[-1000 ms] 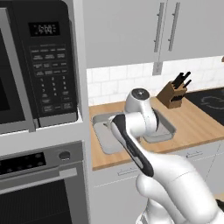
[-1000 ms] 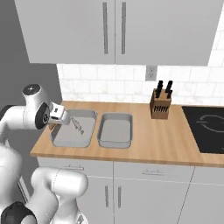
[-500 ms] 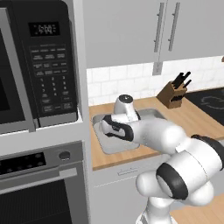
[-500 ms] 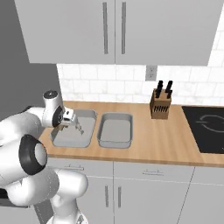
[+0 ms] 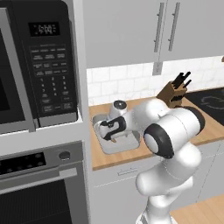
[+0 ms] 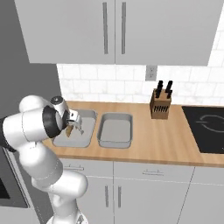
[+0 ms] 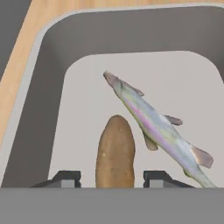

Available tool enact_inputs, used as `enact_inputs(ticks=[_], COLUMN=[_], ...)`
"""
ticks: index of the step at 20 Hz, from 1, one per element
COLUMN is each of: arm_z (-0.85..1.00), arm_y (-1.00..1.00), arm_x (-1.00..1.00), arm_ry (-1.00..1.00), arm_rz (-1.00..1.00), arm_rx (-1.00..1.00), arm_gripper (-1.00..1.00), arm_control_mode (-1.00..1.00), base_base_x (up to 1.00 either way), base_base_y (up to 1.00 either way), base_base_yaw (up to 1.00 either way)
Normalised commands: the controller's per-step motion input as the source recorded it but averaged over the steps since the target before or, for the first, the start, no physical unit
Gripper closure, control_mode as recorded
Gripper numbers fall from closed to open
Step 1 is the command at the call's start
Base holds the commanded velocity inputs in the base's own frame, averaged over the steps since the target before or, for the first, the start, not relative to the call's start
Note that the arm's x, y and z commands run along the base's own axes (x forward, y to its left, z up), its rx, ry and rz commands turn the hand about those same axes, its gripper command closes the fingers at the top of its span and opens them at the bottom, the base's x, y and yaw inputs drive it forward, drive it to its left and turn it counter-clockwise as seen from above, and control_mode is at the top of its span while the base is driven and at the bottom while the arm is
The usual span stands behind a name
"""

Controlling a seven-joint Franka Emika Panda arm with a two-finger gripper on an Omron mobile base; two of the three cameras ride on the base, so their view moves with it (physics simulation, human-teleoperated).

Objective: Place one sweet potato and one fish in each tupperware on the nearby counter, to pack two identical lunches.

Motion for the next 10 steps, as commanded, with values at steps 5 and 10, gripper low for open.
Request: enact_inputs(ticks=[5,10], arm_z=[0.79,1.00], arm_y=[0.04,-0.11], arm_x=[0.00,-0.55], arm_ry=[0.04,0.05], arm_rz=[-0.01,0.00], arm_rx=[0.00,0.00], arm_gripper=[-1.00,-1.00], arm_control_mode=[-1.00,-1.00], base_base_x=[0.00,0.00], base_base_y=[0.00,0.00], base_base_yaw=[0.00,0.00])
